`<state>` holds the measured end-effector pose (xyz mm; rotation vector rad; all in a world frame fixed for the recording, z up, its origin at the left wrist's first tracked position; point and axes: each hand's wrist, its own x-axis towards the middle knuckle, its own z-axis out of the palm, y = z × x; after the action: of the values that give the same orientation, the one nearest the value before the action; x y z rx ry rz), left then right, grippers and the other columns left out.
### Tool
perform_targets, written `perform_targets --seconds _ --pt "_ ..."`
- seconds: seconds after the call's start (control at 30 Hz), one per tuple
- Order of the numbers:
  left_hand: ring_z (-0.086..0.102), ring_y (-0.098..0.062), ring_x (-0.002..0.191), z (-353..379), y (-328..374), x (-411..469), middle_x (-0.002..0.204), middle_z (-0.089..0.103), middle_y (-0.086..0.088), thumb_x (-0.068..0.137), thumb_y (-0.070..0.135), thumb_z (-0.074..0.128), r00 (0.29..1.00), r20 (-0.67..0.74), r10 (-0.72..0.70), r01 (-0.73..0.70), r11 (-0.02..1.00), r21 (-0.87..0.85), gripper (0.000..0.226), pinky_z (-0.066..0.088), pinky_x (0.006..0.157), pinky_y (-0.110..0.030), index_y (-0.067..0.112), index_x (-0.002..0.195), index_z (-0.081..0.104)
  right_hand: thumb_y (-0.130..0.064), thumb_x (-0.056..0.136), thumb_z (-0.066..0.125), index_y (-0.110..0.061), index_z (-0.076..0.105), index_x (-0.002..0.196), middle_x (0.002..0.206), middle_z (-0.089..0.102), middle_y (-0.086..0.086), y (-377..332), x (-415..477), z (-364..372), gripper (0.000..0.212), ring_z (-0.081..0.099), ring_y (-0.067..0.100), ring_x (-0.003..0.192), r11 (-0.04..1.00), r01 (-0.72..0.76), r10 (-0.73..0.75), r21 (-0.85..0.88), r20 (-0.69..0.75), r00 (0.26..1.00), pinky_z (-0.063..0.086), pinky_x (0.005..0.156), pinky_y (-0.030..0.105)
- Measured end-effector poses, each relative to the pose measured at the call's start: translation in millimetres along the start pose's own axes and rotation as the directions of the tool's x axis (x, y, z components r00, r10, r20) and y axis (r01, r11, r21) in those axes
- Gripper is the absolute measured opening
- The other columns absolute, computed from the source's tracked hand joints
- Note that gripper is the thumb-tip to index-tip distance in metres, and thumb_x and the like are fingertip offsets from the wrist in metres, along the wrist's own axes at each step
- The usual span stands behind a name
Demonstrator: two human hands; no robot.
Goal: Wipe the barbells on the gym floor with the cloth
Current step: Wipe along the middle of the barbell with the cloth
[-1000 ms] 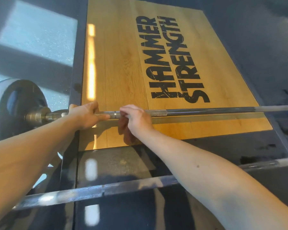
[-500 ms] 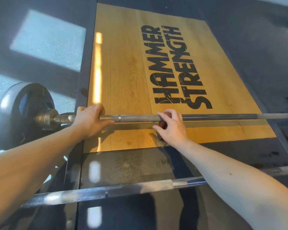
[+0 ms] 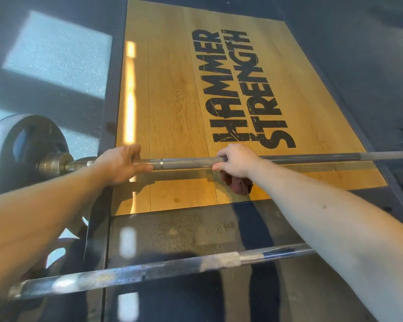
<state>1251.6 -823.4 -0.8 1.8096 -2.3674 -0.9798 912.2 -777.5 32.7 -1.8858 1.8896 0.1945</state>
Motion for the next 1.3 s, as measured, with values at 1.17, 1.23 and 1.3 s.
perform_targets --seconds 1.17,1.23,1.3 --pt "0.062 -0.023 0.088 5.4 6.7 3.7 0.081 0.063 0.004 0.081 0.083 0.053 0.995 -0.002 -0.104 0.103 0.994 0.037 0.056 0.041 0.103 -0.056 0.028 0.088 0.048 -0.024 0.103 0.058 -0.014 0.069 0.126 0.129 0.038 -0.005 -3.1 -26.5 43.3 0.027 0.039 0.014 0.127 0.878 0.033 0.180 0.478 -0.391 0.902 0.042 0.112 0.039" --pt "0.062 -0.023 0.087 10.7 7.3 -0.7 0.081 0.062 0.006 0.081 0.086 0.047 0.996 -0.023 -0.081 0.083 0.993 0.083 0.056 0.041 0.103 -0.055 0.030 0.088 0.045 -0.017 0.102 0.059 -0.008 0.069 0.128 0.117 0.044 -0.005 -16.0 -34.6 59.5 0.029 0.040 0.015 0.117 0.907 0.045 0.205 0.418 -0.532 0.822 0.043 0.109 0.038" --pt "0.062 -0.022 0.089 11.9 7.5 -2.7 0.081 0.062 0.007 0.082 0.087 0.041 0.996 -0.034 -0.078 0.083 0.985 0.151 0.058 0.037 0.103 -0.052 0.029 0.090 0.044 -0.012 0.099 0.062 -0.006 0.071 0.124 0.110 0.051 -0.002 -45.2 -32.7 71.4 0.027 0.041 0.017 0.111 0.918 0.104 0.164 0.383 -0.606 0.778 0.045 0.103 0.036"
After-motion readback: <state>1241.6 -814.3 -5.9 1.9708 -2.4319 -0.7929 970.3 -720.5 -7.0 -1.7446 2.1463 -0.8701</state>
